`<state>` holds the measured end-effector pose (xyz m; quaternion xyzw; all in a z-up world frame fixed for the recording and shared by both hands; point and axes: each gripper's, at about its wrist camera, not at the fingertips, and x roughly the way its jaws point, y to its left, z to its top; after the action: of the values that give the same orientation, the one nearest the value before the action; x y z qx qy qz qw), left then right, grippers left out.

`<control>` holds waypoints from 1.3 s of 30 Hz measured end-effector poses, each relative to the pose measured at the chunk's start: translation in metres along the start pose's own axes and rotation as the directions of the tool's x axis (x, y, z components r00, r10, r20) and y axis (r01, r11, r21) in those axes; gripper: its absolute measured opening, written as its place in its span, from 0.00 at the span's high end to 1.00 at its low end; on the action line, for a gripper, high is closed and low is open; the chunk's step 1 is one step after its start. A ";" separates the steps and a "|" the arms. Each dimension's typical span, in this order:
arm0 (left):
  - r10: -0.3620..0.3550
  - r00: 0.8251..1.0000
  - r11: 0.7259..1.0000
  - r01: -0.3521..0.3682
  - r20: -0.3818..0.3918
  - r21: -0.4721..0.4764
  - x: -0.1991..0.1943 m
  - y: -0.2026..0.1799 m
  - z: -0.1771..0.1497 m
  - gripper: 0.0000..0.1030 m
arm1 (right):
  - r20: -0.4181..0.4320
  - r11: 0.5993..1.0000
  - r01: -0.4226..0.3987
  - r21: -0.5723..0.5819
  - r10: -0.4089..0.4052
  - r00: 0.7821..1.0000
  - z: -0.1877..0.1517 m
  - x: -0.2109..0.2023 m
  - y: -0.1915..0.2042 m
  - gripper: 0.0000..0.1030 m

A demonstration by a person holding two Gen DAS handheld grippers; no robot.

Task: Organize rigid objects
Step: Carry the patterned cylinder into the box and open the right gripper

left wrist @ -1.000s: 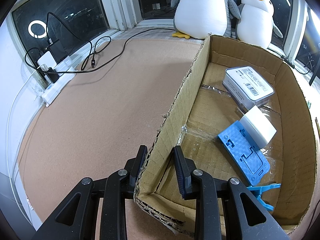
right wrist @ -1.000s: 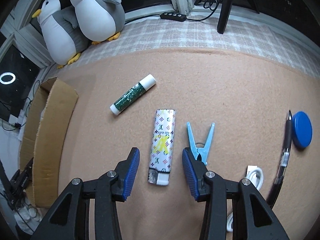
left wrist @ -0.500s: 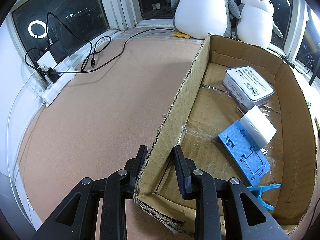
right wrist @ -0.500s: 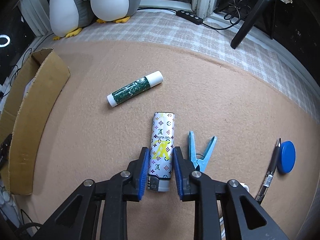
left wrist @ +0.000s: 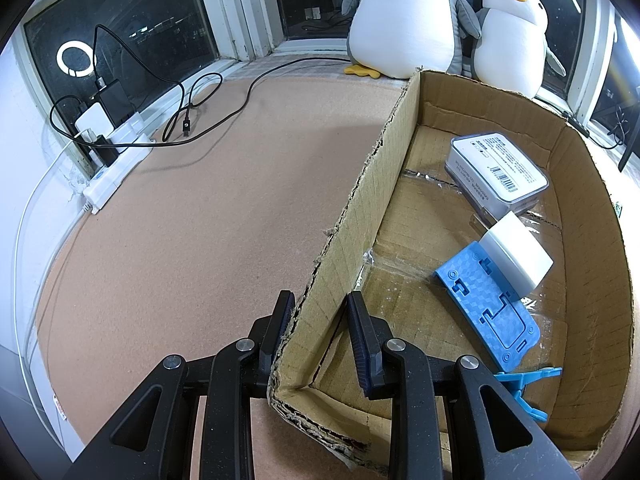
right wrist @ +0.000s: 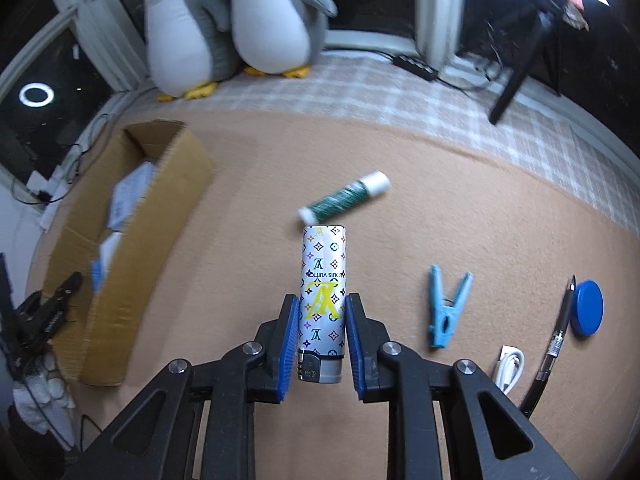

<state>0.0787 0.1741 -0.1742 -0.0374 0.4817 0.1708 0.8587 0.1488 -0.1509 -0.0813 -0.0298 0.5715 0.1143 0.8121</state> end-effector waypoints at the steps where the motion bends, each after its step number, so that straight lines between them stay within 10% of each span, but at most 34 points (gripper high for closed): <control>1: 0.000 1.000 1.000 0.000 0.000 0.000 0.000 0.000 0.000 0.73 | 0.010 1.000 -0.012 -0.015 0.012 1.000 0.002 -0.005 0.008 0.80; 20: 0.000 1.000 1.000 0.000 0.001 0.000 0.000 0.000 0.000 0.73 | -0.004 0.945 -0.208 -0.253 0.214 0.977 0.009 -0.009 0.160 0.80; 39: -0.001 1.000 1.000 0.001 0.001 0.000 0.000 0.000 0.000 0.73 | -0.070 0.925 -0.227 -0.305 0.216 0.974 -0.003 0.025 0.200 0.80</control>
<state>0.0784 0.1742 -0.1743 -0.0375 0.4814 0.1702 0.8590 0.1104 0.0470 -0.0892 -0.0945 0.5601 0.2933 0.7690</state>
